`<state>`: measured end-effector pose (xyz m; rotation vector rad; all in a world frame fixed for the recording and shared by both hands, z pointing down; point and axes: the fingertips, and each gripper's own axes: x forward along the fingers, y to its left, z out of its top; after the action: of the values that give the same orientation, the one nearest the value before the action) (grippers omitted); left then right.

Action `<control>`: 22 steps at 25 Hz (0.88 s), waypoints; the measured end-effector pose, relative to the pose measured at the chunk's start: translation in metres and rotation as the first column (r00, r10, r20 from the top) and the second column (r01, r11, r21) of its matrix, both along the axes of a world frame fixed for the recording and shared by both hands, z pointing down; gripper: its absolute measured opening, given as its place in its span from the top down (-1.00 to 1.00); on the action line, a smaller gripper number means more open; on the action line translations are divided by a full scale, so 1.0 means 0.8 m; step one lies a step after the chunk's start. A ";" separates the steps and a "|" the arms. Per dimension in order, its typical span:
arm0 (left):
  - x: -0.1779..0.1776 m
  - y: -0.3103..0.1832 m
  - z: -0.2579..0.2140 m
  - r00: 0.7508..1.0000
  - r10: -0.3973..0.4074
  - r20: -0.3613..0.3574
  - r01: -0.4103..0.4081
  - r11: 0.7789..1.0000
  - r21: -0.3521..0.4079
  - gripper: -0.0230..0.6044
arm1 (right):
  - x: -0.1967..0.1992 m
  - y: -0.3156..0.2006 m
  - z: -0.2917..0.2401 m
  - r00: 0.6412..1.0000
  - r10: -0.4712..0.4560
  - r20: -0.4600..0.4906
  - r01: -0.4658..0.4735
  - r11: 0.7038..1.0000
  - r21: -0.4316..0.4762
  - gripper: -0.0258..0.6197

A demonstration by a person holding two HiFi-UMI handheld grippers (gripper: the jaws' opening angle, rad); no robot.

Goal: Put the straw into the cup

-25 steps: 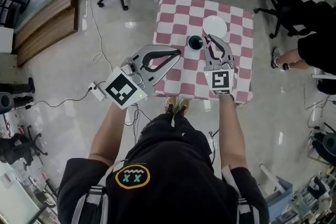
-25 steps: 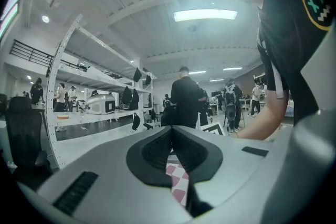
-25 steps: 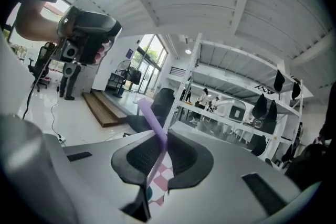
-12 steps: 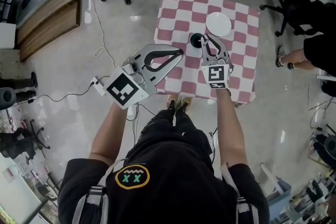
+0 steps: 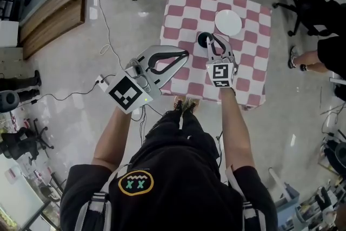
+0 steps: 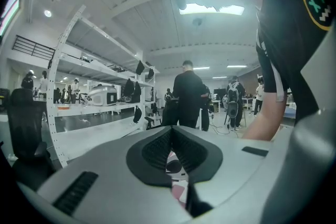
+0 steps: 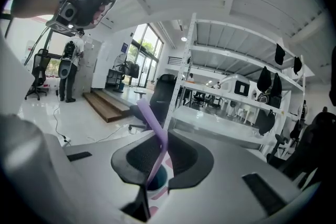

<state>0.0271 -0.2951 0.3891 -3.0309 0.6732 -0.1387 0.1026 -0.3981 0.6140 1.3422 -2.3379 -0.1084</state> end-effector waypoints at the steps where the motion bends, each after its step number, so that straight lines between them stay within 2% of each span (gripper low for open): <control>1: 0.000 -0.001 0.000 1.000 -0.003 -0.002 0.003 1.000 -0.005 0.87 | 0.001 0.000 0.007 1.000 0.007 0.002 -0.007 1.000 -0.013 0.73; 22: 0.002 -0.001 0.012 1.000 -0.022 0.008 0.022 0.999 -0.044 0.87 | -0.001 -0.004 0.045 1.000 0.007 -0.007 -0.007 0.999 -0.047 0.73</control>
<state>0.0289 -0.2960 0.3990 -3.0637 0.7128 -0.1676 0.1018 -0.4017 0.6501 1.3251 -2.3152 -0.0549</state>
